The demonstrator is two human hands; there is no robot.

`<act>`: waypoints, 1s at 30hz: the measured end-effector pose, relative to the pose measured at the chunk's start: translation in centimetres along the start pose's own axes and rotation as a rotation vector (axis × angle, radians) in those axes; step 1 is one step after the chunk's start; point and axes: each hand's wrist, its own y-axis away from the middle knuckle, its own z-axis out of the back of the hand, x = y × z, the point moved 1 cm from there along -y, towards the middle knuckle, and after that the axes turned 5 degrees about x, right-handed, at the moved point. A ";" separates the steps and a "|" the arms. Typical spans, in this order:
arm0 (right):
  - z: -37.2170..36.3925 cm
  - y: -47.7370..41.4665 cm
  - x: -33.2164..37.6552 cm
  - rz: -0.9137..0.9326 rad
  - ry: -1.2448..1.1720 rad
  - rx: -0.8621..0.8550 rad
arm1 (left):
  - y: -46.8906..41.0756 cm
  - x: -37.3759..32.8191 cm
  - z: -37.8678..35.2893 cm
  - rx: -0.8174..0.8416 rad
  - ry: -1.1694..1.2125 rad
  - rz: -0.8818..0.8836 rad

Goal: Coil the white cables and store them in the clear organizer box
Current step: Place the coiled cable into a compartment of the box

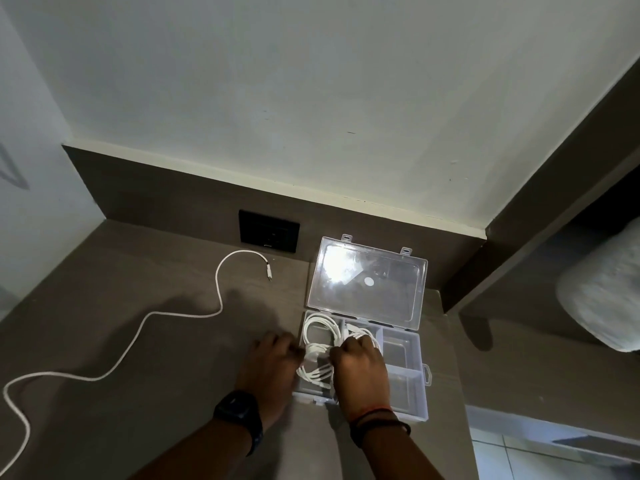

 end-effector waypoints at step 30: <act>-0.9 -1.0 0.4 -0.121 -0.269 0.228 | -1.7 0.6 -0.6 0.177 -0.079 0.080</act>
